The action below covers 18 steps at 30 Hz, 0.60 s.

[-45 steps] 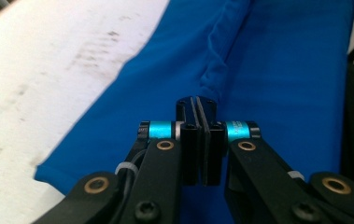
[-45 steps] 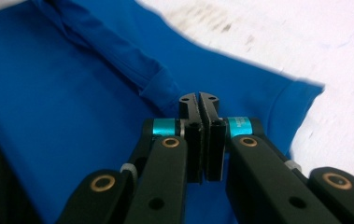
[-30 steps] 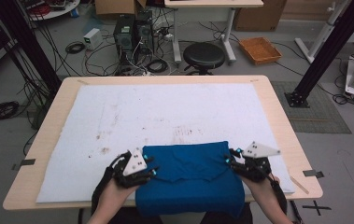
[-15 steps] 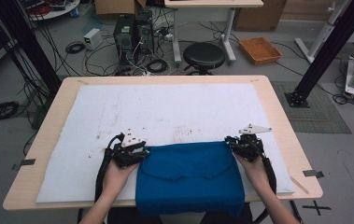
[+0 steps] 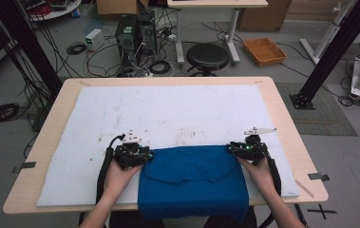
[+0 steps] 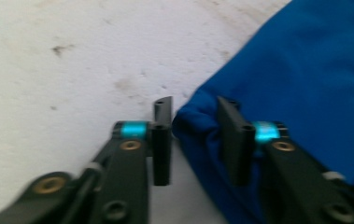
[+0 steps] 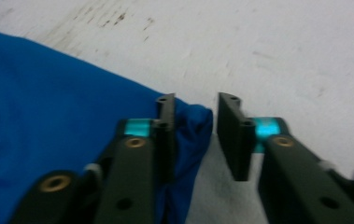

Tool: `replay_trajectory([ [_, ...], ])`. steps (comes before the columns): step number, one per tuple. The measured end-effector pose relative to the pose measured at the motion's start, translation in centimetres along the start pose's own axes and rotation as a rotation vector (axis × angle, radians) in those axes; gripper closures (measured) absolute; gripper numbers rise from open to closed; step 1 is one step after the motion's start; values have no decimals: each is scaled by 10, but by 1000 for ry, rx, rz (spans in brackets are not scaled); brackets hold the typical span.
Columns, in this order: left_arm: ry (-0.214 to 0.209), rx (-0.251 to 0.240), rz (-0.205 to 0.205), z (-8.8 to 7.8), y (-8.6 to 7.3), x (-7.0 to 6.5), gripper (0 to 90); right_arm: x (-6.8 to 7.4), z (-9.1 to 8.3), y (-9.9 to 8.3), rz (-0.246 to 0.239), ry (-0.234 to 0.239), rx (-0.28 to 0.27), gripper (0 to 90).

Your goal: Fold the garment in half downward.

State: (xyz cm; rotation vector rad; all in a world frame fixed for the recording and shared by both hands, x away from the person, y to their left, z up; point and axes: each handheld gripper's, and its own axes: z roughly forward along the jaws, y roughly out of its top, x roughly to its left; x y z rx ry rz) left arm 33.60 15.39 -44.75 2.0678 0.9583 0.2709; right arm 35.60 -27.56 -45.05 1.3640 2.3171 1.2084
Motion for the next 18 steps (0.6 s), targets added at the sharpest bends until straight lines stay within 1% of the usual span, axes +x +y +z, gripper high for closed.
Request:
replay_trajectory([
  [1,-10,-1,0,0,0,-1,775,1,-1,0,-16,3,-1,805],
  [3,-8,-3,4,-1,1,-1,824,5,-2,0,-35,-3,-1,825],
  [4,-2,-1,10,-1,1,0,834,6,-3,1,-51,-13,-4,828],
  [6,32,2,36,-2,4,0,845,6,-4,3,-68,-29,-13,830],
  [8,43,13,53,1,8,3,847,5,-2,7,-86,-41,-17,831],
  [9,60,15,65,2,11,5,848,5,-1,9,-91,-48,-14,831],
  [11,76,19,62,7,20,11,848,3,2,16,-109,-72,-19,831],
  [13,91,12,65,10,30,19,848,0,5,25,-113,-86,-29,831],
  [15,104,1,60,15,41,28,847,-4,8,35,-112,-103,-45,831],
  [17,106,-12,40,19,51,38,847,-10,12,47,-100,-117,-51,831],
  [18,111,-16,35,22,56,42,847,-14,14,52,-101,-123,-58,831],
])
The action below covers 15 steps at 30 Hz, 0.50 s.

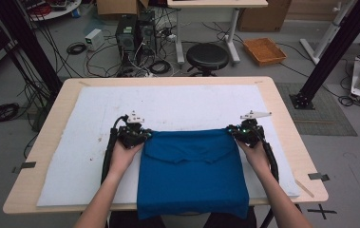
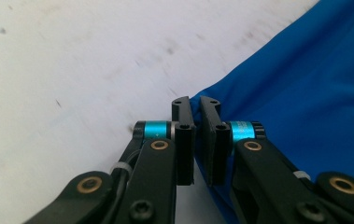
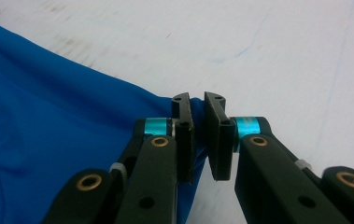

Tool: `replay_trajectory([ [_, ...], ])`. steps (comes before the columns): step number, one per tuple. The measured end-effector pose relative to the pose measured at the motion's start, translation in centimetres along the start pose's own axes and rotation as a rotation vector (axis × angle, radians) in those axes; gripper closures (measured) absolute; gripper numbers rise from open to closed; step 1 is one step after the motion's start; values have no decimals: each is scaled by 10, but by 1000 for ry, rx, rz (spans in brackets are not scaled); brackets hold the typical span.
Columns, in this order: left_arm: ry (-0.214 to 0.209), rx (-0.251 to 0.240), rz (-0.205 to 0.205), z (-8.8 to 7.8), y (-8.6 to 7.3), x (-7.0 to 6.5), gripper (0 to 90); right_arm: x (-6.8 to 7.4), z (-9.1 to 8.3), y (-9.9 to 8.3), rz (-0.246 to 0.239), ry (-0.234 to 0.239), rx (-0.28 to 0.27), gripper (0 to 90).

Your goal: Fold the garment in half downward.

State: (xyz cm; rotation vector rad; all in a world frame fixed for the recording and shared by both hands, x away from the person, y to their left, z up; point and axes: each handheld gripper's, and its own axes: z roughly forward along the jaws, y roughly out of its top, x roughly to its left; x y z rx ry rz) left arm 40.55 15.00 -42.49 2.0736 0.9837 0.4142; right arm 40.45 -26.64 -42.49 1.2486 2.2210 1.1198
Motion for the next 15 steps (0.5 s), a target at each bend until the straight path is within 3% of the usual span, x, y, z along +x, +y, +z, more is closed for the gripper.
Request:
replay_trajectory([
  [2,5,3,-8,6,9,6,847,-7,6,8,8,-17,-1,831],
  [6,18,27,21,17,22,12,846,-16,17,17,37,-40,9,831],
  [8,25,11,27,21,24,14,846,-19,21,18,38,-48,12,831],
  [15,40,22,8,31,26,19,845,-23,28,17,45,-57,12,830],
])
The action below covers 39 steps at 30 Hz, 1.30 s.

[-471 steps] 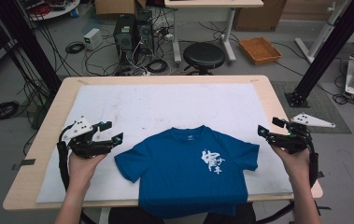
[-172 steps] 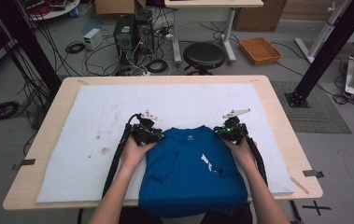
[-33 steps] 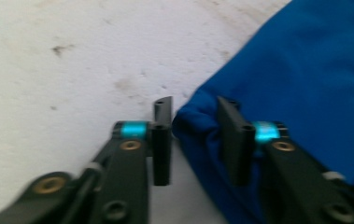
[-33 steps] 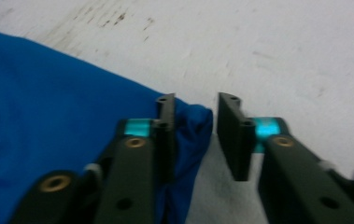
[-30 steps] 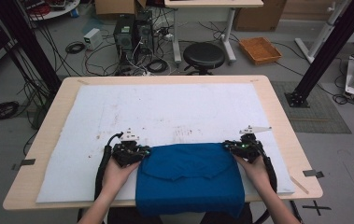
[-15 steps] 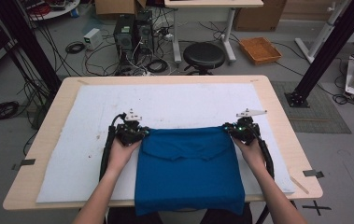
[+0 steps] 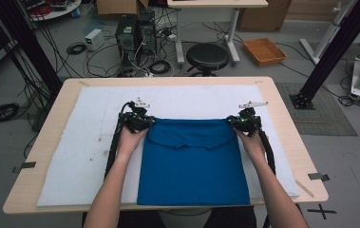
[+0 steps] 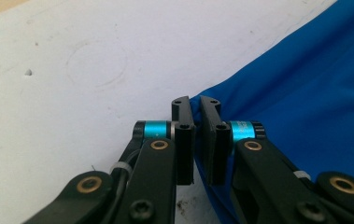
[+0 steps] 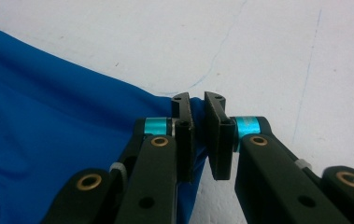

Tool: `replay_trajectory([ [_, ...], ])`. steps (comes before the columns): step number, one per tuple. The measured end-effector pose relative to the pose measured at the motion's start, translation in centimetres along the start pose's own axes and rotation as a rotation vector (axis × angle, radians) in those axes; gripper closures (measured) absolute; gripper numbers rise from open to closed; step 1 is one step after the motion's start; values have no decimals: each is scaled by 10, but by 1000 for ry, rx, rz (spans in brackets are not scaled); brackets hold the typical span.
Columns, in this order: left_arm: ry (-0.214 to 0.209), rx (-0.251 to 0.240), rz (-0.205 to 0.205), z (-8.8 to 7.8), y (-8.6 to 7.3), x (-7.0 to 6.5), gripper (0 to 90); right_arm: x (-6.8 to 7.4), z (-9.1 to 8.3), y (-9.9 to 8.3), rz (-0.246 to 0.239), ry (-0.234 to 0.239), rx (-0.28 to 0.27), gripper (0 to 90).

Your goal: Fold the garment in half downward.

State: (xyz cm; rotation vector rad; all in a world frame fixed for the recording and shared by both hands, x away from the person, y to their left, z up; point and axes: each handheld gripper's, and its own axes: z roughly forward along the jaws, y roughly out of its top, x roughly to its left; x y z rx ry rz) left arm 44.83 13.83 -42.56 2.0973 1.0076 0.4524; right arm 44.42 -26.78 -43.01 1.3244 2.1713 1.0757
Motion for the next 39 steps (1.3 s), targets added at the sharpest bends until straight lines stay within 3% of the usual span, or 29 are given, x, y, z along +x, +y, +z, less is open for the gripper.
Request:
replay_trajectory([
  [6,15,1,6,0,0,-2,826,1,0,0,-6,0,-2,806],
  [9,73,-11,16,-6,2,-4,715,2,-3,1,-10,-17,-14,707],
  [12,98,-34,25,-17,1,-6,624,3,-10,0,-11,-25,-29,616],
  [17,47,-60,-16,-35,-13,-15,574,9,-29,-4,9,-20,-64,547],
  [20,-16,-31,-58,-43,-23,-23,574,14,-40,-9,21,-14,-60,519],
  [25,-80,35,-197,-43,-35,-28,577,24,-54,-19,22,8,-73,522],
  [28,-91,58,-246,-39,-37,-26,577,27,-55,-24,21,17,-74,522],
  [32,-77,54,-280,-35,-38,-24,581,27,-55,-28,25,20,-71,522],
  [39,-91,61,-273,-31,-38,-25,652,26,-50,-33,37,23,-55,528],
])
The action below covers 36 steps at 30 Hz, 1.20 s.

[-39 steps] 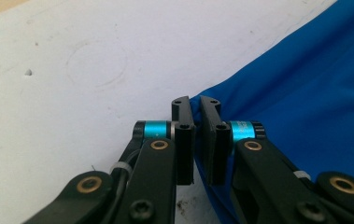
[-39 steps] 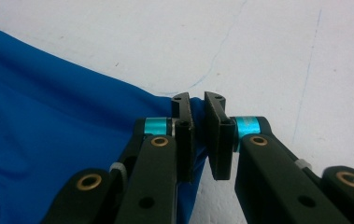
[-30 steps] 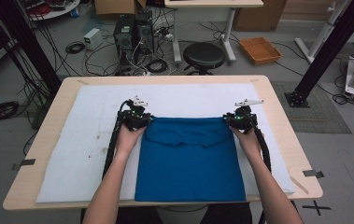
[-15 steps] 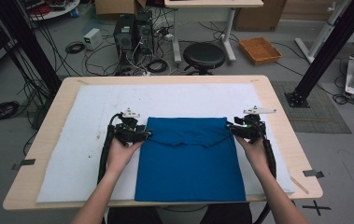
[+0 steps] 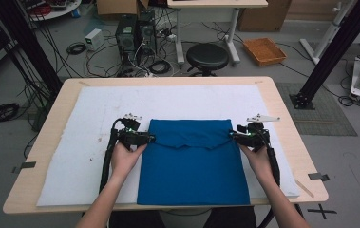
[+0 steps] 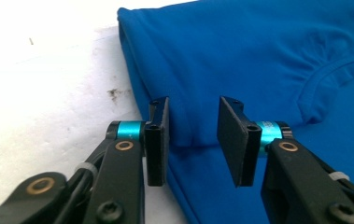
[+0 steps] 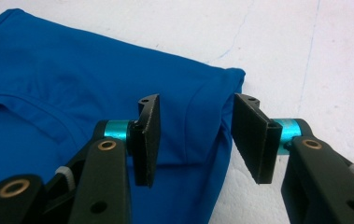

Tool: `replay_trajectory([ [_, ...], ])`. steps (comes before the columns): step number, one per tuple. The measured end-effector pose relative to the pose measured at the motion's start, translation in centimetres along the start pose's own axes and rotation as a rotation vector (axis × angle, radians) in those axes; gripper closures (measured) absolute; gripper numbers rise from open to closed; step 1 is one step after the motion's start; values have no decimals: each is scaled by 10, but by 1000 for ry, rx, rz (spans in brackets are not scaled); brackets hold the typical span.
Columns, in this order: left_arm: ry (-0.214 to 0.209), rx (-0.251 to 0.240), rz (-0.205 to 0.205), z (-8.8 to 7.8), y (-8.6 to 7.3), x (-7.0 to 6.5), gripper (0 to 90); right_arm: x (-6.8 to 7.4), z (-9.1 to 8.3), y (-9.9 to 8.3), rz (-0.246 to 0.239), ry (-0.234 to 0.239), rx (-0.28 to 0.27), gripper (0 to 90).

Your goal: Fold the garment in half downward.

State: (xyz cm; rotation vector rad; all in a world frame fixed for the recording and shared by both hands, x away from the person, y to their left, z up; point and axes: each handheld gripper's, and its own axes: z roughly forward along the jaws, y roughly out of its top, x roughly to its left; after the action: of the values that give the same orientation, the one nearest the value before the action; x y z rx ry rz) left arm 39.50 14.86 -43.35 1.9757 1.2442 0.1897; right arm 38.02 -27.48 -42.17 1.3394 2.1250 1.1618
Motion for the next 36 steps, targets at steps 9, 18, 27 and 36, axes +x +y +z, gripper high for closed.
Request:
replay_trajectory([
  [9,0,0,23,3,3,-3,795,-1,2,-4,30,28,27,622],
  [18,-4,-5,51,2,4,-6,873,-4,15,-10,89,29,112,628],
  [27,-18,-19,75,-2,7,-8,883,-2,17,-7,58,39,100,868],
  [36,-45,-45,95,-15,8,-13,884,0,0,-4,60,76,58,874],
])
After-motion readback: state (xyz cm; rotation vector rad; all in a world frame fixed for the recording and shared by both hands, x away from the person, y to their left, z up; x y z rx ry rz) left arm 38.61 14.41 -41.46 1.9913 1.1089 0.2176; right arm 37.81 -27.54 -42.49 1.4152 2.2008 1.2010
